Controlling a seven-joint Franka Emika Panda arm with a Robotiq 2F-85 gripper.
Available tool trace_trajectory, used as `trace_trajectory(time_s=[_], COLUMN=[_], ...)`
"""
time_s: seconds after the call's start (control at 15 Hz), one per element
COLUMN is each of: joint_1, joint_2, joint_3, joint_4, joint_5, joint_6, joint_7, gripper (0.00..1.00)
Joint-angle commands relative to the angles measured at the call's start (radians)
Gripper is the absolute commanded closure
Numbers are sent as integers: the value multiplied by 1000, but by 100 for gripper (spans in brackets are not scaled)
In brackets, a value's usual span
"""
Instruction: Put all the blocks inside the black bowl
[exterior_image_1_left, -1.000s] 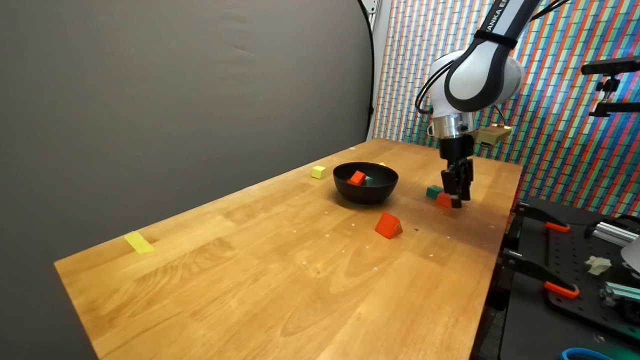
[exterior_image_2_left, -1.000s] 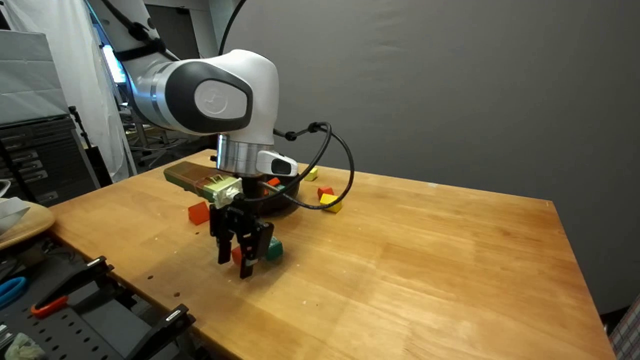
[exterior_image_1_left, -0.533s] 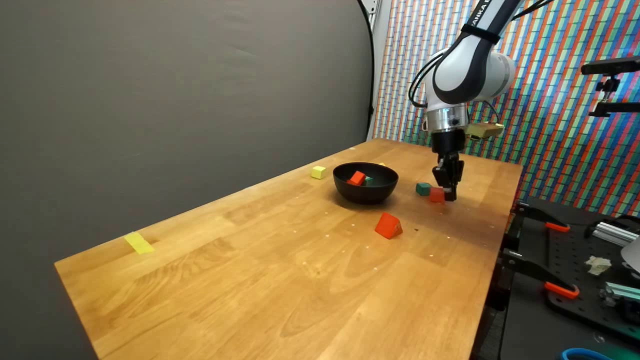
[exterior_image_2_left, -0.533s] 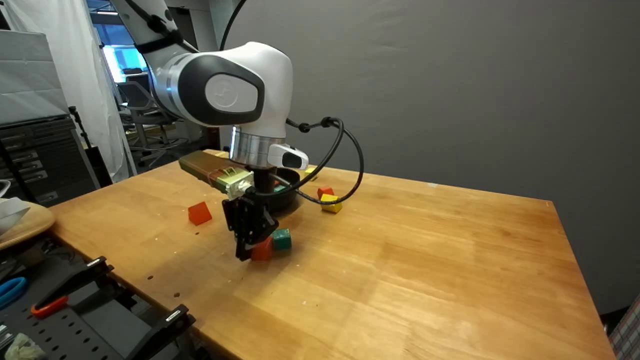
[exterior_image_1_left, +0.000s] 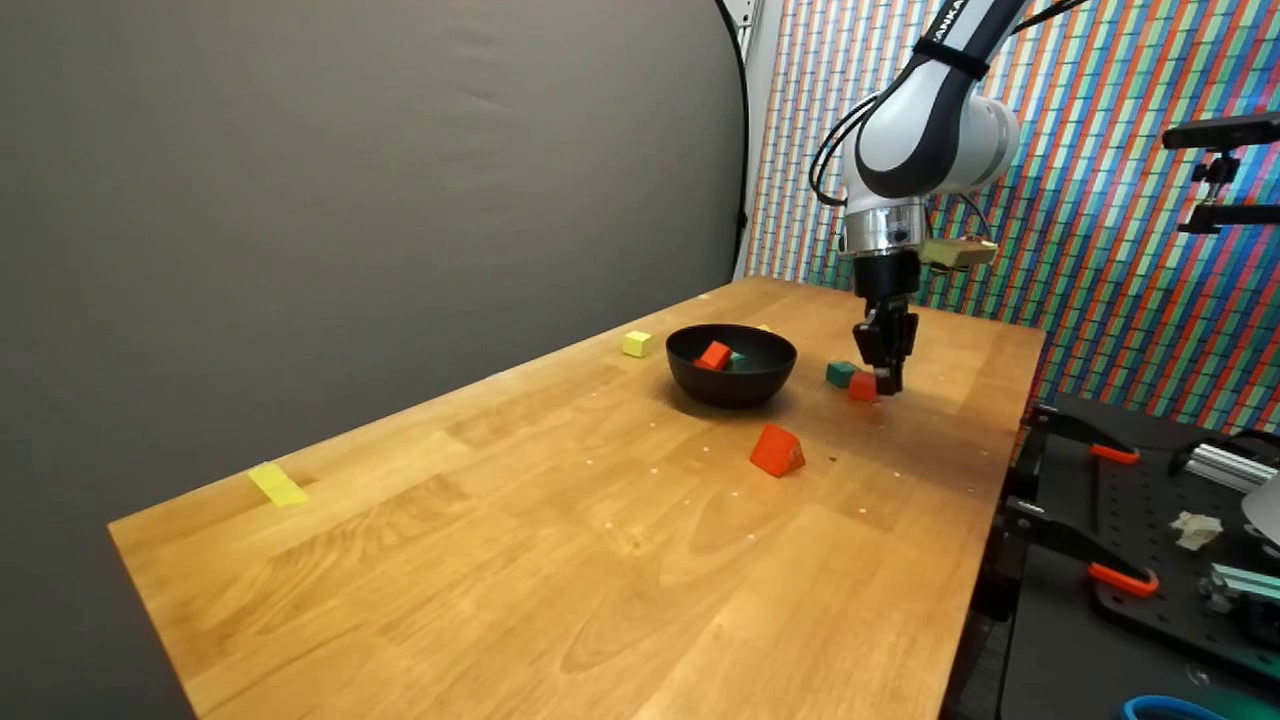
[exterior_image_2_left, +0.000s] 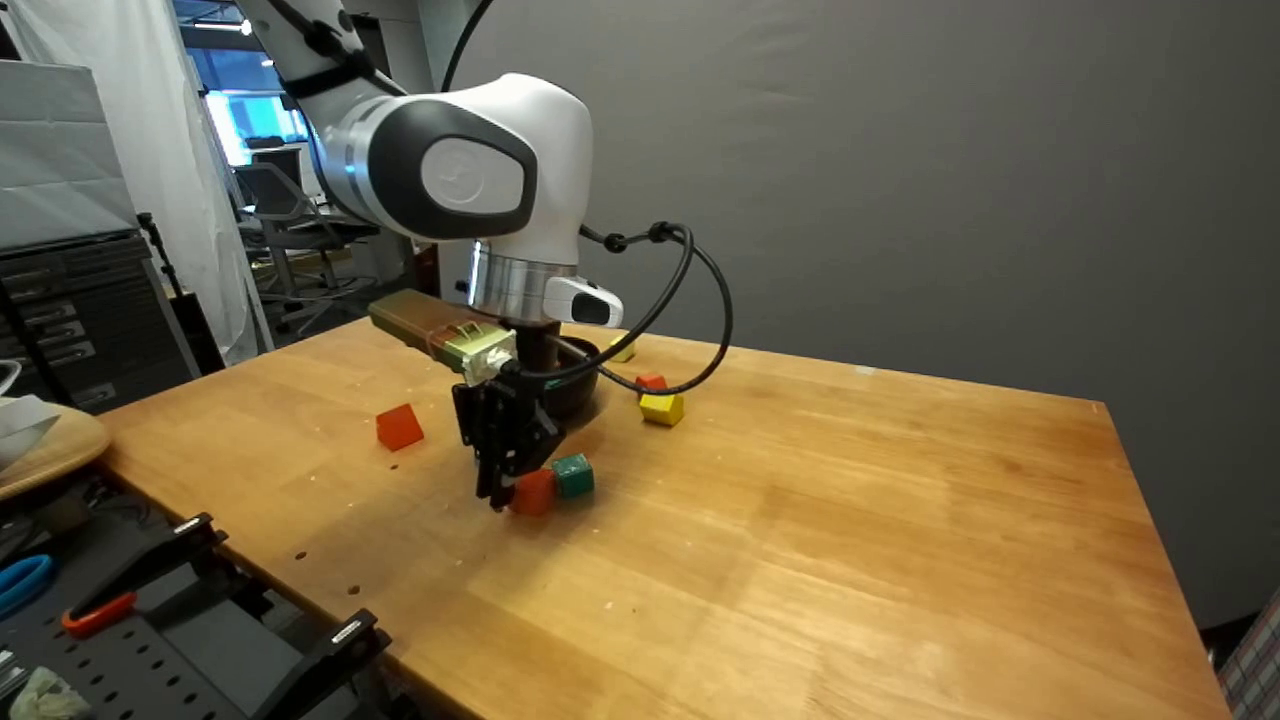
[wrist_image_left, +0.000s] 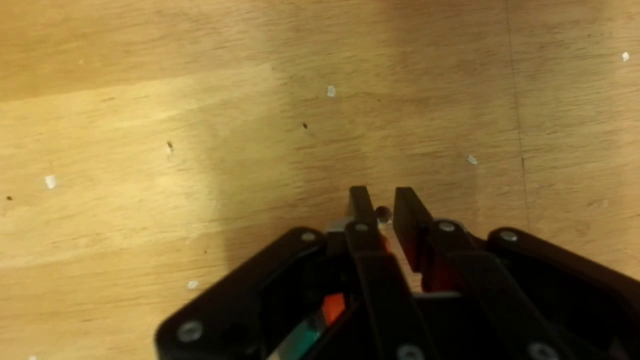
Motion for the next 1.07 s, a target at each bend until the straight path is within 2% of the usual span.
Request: trace_trajectory(time_s=[0.0,0.4,0.6,0.67,0.8,1.0], joint_1=[6,36,62,71,84,85], joint_2=[-24,7,45,56,84,104], joint_3=[-3,-18,-39,-46,-61,-69], joint_4=[-3,31,78,92,120,125], joint_5=[-3,-56,-129,-155,-198,-215], joint_6=[7,45,44,41,26,14], joint_7=[15,74,142,164,200,215], gripper=[48,2,0,3,28,55])
